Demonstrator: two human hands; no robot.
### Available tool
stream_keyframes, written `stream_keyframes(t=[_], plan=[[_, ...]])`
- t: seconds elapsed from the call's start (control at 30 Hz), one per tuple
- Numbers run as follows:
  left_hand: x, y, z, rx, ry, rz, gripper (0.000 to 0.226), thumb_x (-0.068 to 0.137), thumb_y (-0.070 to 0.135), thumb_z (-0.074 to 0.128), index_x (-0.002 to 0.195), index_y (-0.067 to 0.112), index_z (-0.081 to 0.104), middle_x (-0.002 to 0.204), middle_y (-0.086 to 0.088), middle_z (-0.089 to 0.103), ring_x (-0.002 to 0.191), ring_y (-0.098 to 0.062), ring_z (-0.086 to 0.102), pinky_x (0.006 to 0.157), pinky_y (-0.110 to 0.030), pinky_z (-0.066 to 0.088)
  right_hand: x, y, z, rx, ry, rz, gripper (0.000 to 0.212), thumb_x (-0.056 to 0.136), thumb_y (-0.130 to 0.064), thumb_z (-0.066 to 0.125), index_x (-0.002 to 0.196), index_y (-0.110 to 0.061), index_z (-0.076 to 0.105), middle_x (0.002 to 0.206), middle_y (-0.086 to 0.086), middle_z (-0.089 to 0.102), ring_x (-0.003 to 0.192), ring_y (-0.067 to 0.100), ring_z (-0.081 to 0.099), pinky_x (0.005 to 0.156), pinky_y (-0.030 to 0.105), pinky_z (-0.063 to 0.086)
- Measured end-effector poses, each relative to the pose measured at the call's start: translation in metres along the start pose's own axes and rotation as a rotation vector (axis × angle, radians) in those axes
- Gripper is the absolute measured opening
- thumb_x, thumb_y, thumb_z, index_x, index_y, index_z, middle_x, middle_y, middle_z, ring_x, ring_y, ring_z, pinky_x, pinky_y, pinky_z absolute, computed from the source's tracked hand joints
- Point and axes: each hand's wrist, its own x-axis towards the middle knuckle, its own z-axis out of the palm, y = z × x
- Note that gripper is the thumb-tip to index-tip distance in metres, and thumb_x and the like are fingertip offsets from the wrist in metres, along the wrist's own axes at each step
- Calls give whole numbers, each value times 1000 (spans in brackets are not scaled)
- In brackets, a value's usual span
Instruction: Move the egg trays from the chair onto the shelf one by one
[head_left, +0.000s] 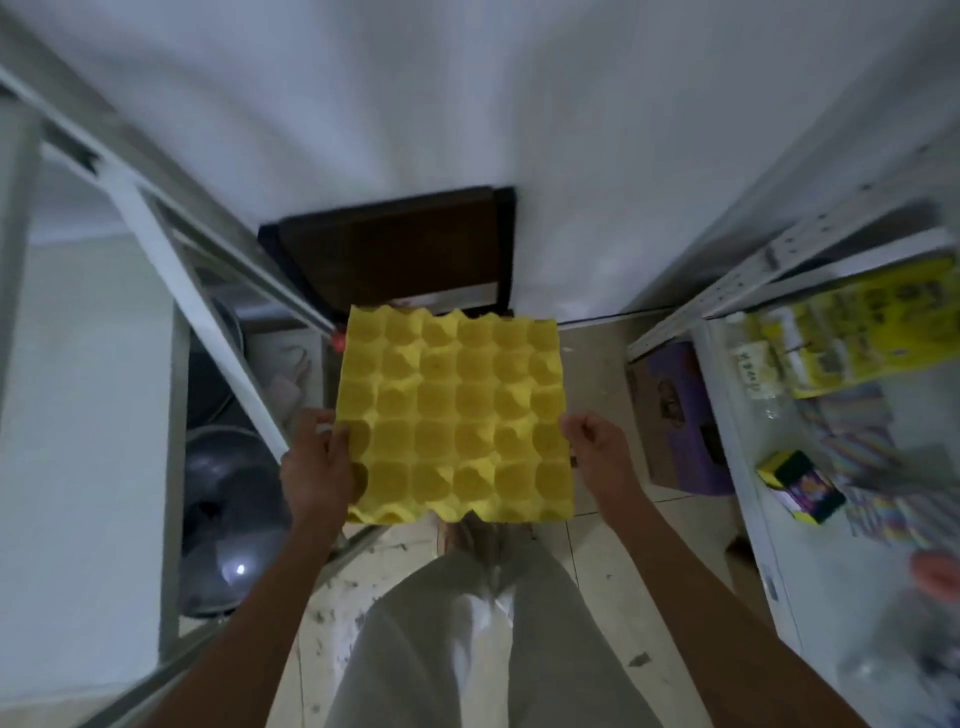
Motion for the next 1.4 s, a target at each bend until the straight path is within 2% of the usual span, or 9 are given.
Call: stream_keyframes(t=[0.17,0.4,0.5,0.63,0.73,0.9,1.17,1.23,1.4], plan=[[-46,61,-13,-55,-93,159,8,103,22,57,107,16,60,89,-1,64,85,-30,64,61,-30,38,-93,-11,-59,-7,268,-119,25,102,-32,60,84,-14,64,75,1,65,69,8,60,57,19,45],[-159,119,-41,-169,-336,566,6,103,18,57,107,22,59,91,4,62,87,-22,60,69,-34,44,-298,36,-107,143,869,-126,27,98,-36,62,73,-29,62,63,-12,60,59,4,53,56,28,42],[-215,118,-60,-144,-465,710,7,103,16,57,108,16,62,96,-3,68,89,-26,63,75,-43,52,-393,65,-108,178,1025,-75,25,98,-34,64,74,-30,65,62,-10,62,58,5,55,56,28,42],[-279,117,-72,-102,-601,896,15,105,16,56,113,9,67,100,-5,68,94,-30,65,78,-40,49,-489,100,-112,179,1174,-5,20,98,-31,65,78,-34,67,71,-11,70,69,1,63,60,28,46],[-325,126,-72,-26,-651,1008,17,105,17,56,108,6,69,98,-12,70,93,-35,67,81,-45,52,-542,122,-121,142,1253,44,20,100,-33,62,83,-26,70,67,-8,66,63,6,61,55,28,42],[-393,151,-75,18,-719,1124,21,106,28,52,113,14,65,100,-7,70,94,-32,69,83,-45,55,-605,149,-138,146,1305,83,17,102,-35,57,91,-26,67,75,-9,68,69,4,64,54,24,44],[-480,159,-66,-15,-789,1216,6,101,26,60,106,23,62,82,20,58,80,-19,64,68,-35,49,-657,197,-173,177,1412,77,23,102,-34,56,85,-24,67,70,-5,69,67,11,66,58,38,51],[-501,163,-61,4,-799,1211,7,101,24,61,101,29,56,80,26,53,77,-17,61,66,-34,46,-665,209,-189,170,1414,63,24,102,-34,56,83,-24,66,68,-5,67,64,8,64,56,35,50],[-543,183,-42,64,-782,1231,10,102,27,59,110,23,57,85,7,67,77,-24,66,65,-35,48,-667,231,-229,200,1409,40,25,103,-28,56,79,-23,63,64,-2,62,60,12,59,52,28,42]])
